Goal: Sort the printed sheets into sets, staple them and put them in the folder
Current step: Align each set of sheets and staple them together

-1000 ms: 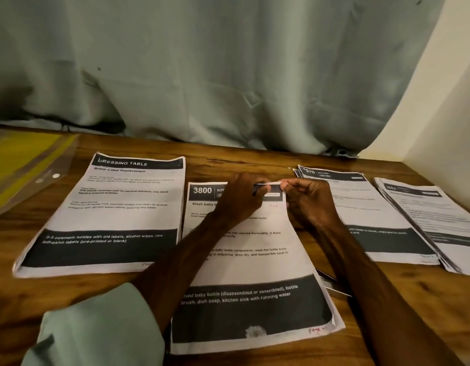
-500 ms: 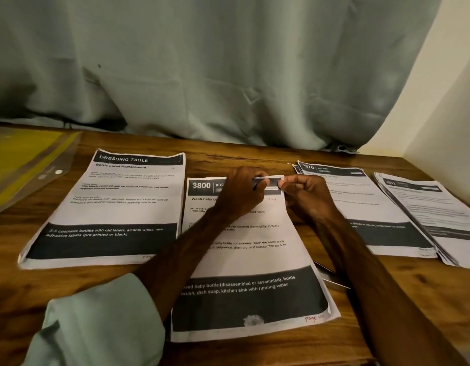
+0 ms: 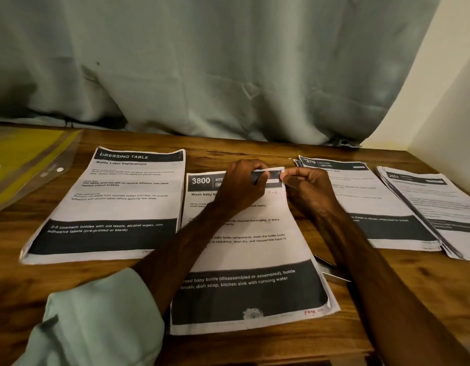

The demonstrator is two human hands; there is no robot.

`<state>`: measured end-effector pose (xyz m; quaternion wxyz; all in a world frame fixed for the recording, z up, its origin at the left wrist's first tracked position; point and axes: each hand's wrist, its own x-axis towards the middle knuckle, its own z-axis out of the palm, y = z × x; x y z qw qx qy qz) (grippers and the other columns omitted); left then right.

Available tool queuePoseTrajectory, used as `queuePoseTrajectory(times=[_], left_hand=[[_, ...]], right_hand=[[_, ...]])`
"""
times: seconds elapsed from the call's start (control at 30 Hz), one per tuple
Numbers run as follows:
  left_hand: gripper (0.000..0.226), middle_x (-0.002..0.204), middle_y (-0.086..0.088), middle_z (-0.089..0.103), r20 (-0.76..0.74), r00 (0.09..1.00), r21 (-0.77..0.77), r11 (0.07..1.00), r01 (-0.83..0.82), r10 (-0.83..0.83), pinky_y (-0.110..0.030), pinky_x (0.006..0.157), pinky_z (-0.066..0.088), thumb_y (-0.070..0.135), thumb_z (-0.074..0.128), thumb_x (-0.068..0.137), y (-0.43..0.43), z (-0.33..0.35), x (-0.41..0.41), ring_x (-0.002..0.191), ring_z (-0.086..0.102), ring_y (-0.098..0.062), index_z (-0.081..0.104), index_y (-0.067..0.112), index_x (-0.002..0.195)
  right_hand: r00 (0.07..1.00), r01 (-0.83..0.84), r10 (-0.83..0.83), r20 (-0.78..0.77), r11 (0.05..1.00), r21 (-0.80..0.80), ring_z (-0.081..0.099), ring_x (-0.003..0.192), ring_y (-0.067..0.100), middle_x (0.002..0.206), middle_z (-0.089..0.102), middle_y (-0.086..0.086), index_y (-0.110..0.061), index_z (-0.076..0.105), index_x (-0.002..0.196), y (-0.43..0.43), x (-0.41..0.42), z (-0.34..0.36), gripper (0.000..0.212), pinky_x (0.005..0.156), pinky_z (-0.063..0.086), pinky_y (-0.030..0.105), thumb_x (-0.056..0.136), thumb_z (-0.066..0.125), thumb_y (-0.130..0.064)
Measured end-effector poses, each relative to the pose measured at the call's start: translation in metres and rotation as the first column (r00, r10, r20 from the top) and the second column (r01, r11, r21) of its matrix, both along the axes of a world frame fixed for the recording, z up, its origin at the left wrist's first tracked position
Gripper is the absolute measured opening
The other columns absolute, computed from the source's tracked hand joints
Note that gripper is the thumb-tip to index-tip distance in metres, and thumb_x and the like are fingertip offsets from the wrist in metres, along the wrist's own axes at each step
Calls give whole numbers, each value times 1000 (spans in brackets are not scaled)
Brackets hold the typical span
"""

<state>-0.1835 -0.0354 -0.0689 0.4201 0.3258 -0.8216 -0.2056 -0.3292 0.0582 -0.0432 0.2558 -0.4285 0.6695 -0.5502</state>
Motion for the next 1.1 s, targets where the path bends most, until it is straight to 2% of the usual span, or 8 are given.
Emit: queuePoseTrajectory(times=[0.1,0.2,0.37,0.5,0.63,0.73,0.97,1.1], left_hand=[[18,105,-3,75,-20,1000,-20,1000,11,-12,-25,93,37,25,66,97,2,2,2,94,63,-14,75,12,107],[20,107,-4,75,2,1000,-38,999,23,-23,-24,93,34,27,66,98,3,2,3,99,63,-17,74,13,109],[20,106,-5,73,8,999,-60,997,40,-40,-35,95,43,28,65,97,2,-3,1,100,62,-19,73,13,108],[19,104,-4,73,24,998,-72,996,53,-51,-34,91,45,27,64,97,0,-4,1,93,58,-14,73,13,106],[18,102,-4,74,22,998,-96,994,56,-54,-31,89,44,24,66,96,2,-2,1,92,61,-16,74,11,105],[18,103,-4,74,31,998,-93,994,55,-52,-35,93,46,26,65,96,4,-2,1,97,62,-19,73,13,106],[23,115,-7,71,47,999,-107,994,16,-11,-25,95,29,27,66,97,3,-6,1,110,59,-24,71,12,114],[25,115,-7,72,52,998,-89,996,22,-17,-27,96,31,28,65,98,2,-5,0,109,60,-23,71,11,116]], right_hand=[[999,9,-8,-46,1000,9,74,80,29,81,77,-3,-18,77,96,1,0,-1,9,76,63,48,95,68,-22],[997,1,-1,-80,1000,0,74,77,24,81,77,-5,-19,76,97,1,0,-3,9,75,63,49,96,68,-22],[995,-3,2,-102,1000,-11,73,71,19,78,76,-5,-22,76,93,3,0,-6,8,70,64,46,96,68,-23],[997,-18,16,-74,1000,-24,67,65,23,75,75,4,-19,77,94,4,-1,-8,6,67,62,48,94,71,-16],[994,-72,69,-79,997,-37,70,64,15,81,76,5,-11,75,100,6,-2,-9,12,61,60,32,89,74,-7],[992,-46,40,-118,998,-53,67,58,8,76,74,0,-11,75,101,7,0,-11,13,54,53,23,89,76,-15],[983,-4,-21,-180,990,-139,71,73,7,83,76,-9,-21,76,95,0,-4,-13,4,69,60,27,91,74,-23],[978,27,-56,-202,989,-143,72,80,4,87,75,-14,-22,76,97,-1,-7,-14,8,74,62,28,95,70,-26]])
